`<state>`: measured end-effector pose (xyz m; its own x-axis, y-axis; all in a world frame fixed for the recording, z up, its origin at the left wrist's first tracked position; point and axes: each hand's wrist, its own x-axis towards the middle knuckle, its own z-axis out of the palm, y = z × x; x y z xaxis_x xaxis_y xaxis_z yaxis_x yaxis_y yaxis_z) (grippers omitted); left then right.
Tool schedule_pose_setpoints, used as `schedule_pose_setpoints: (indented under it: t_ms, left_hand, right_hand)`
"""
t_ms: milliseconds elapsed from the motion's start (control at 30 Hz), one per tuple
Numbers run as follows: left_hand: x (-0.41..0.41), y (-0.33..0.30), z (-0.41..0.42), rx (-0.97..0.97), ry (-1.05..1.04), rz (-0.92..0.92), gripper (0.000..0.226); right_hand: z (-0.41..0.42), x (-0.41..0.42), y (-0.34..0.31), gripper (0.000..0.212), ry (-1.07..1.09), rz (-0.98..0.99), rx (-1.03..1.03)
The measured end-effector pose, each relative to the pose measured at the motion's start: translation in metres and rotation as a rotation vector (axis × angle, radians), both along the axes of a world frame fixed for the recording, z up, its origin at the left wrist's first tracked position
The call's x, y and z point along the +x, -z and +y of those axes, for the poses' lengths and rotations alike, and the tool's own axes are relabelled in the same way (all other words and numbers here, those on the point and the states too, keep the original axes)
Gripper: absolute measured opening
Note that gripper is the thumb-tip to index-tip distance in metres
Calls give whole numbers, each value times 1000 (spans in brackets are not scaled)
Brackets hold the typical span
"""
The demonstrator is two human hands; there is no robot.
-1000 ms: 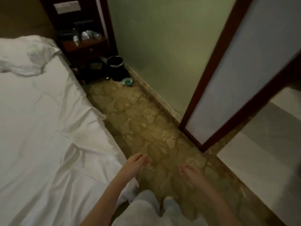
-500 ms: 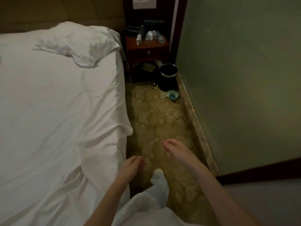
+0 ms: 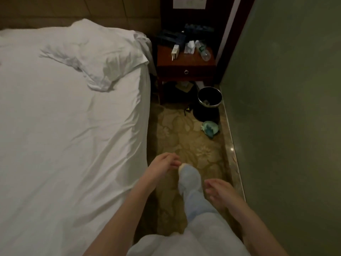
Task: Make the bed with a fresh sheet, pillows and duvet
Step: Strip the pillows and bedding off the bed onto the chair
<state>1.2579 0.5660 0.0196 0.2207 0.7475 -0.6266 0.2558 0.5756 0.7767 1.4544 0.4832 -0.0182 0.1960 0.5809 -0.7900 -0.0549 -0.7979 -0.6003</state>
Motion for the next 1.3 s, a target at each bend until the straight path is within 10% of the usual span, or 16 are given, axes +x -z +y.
schedule_pose_setpoints:
  t_ms: [567, 1300]
  left_hand:
    - [-23, 9, 317, -110, -608, 57, 28]
    - [-228, 14, 730, -89, -840, 93, 23]
  right_hand:
    - [495, -52, -46, 18, -541, 31, 149]
    - [955, -237, -13, 16, -860, 48, 43]
